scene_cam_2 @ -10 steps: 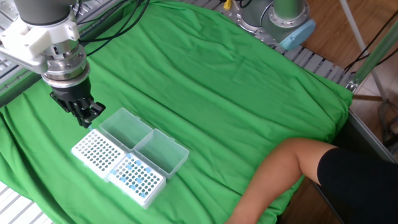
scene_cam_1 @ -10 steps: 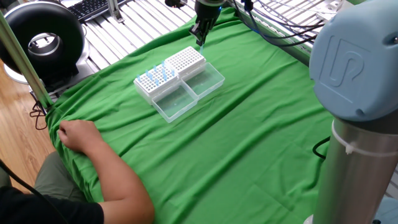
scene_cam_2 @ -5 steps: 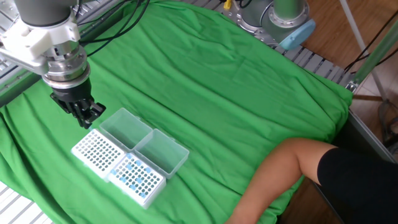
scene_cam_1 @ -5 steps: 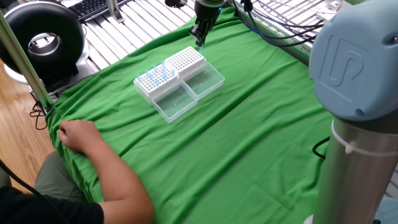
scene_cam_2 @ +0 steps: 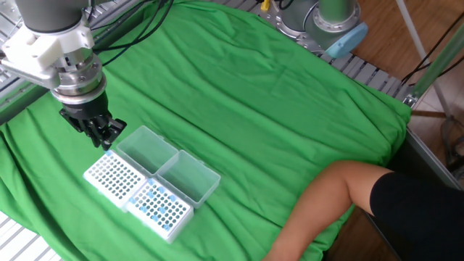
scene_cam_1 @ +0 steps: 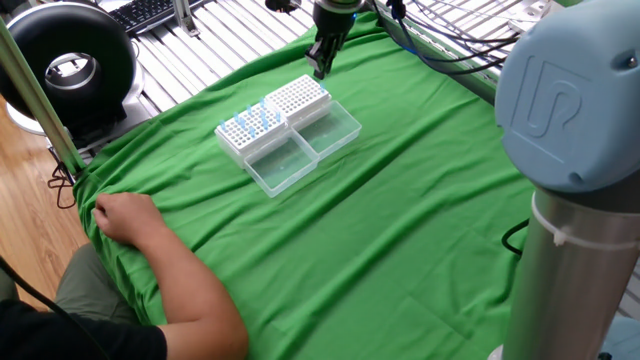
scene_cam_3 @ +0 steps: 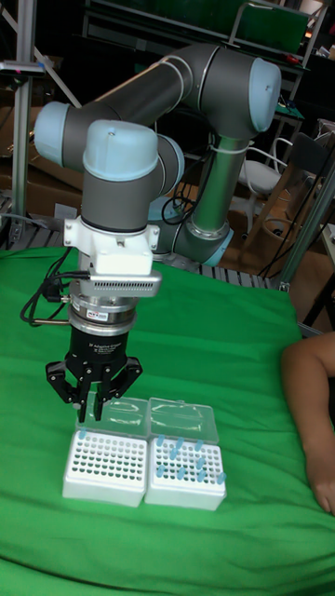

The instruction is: Insert a medium pipette tip into the holder for medium pipette tips

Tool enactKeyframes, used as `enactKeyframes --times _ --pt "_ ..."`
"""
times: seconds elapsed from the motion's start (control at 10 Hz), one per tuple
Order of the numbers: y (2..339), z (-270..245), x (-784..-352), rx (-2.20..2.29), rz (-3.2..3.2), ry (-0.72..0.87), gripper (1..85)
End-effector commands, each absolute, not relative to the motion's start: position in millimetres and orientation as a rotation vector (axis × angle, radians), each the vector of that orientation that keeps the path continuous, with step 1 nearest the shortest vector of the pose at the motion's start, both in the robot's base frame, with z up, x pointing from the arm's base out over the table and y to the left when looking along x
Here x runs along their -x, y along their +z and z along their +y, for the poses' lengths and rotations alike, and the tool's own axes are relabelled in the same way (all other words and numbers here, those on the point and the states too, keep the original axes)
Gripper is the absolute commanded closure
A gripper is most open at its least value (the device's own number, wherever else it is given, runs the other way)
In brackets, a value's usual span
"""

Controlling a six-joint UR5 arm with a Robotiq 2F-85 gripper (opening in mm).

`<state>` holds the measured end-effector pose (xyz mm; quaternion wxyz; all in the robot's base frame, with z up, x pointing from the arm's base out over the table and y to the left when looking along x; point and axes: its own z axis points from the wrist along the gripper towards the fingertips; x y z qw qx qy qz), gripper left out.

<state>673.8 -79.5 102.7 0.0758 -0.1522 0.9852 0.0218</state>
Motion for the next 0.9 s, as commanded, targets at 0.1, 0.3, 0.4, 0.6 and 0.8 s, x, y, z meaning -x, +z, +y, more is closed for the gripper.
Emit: enactKeyframes --times 0.1,0.3,0.4,0.6,0.8 --pt "103 -73 -676 0.432 2.964 0.085 56.7" --pt "107 -52 -684 0.337 2.989 0.083 56.3" --pt "109 -34 -688 0.285 3.004 0.095 56.3" --pt "114 6 -696 0.159 3.031 0.079 57.7" --pt "120 40 -698 0.056 3.059 0.055 60.3"
